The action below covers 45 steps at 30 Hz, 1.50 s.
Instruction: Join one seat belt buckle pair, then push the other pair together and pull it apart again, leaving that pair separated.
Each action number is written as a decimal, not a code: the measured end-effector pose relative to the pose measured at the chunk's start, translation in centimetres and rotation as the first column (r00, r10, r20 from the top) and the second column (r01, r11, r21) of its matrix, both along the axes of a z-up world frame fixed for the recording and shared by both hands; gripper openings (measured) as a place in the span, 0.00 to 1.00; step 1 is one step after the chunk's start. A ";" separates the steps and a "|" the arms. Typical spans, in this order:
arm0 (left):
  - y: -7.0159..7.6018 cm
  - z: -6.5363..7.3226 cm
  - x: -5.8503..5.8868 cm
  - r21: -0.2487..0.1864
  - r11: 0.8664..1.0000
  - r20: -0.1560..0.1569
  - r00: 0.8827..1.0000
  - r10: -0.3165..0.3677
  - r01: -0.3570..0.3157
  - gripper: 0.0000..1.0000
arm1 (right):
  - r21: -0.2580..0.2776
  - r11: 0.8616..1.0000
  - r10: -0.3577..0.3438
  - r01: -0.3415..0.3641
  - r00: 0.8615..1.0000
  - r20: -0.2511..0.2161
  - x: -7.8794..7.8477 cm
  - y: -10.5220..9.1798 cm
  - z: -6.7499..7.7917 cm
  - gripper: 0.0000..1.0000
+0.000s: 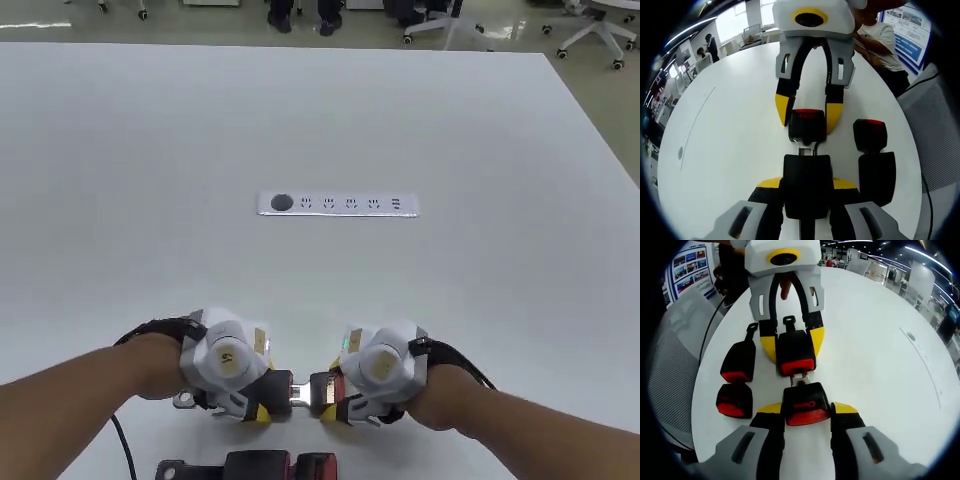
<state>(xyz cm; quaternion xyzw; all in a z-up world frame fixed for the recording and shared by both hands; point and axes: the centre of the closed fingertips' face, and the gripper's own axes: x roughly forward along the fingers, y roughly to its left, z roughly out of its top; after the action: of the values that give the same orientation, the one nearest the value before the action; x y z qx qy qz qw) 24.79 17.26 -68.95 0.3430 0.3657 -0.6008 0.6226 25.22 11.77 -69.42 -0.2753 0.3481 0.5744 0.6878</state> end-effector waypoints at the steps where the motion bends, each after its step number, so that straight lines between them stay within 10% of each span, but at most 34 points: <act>1: 0.0 0.0 0.0 0.000 1.000 0.001 1.000 -0.001 0.001 0.36 | 0.001 1.000 -0.001 0.001 1.000 0.000 -0.1 -0.1 0.0 0.33; 45: 0.0 0.2 -0.1 0.005 1.000 -0.006 1.000 0.004 -0.004 0.36 | 0.023 0.999 -0.043 0.043 0.999 0.016 -0.5 -9.3 -0.1 0.34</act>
<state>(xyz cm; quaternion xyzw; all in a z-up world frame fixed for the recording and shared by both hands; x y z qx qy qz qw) 24.65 17.28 -68.73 0.3419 0.3697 -0.5998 0.6218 24.71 2.51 -69.48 -0.2647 0.3419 0.5610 0.7059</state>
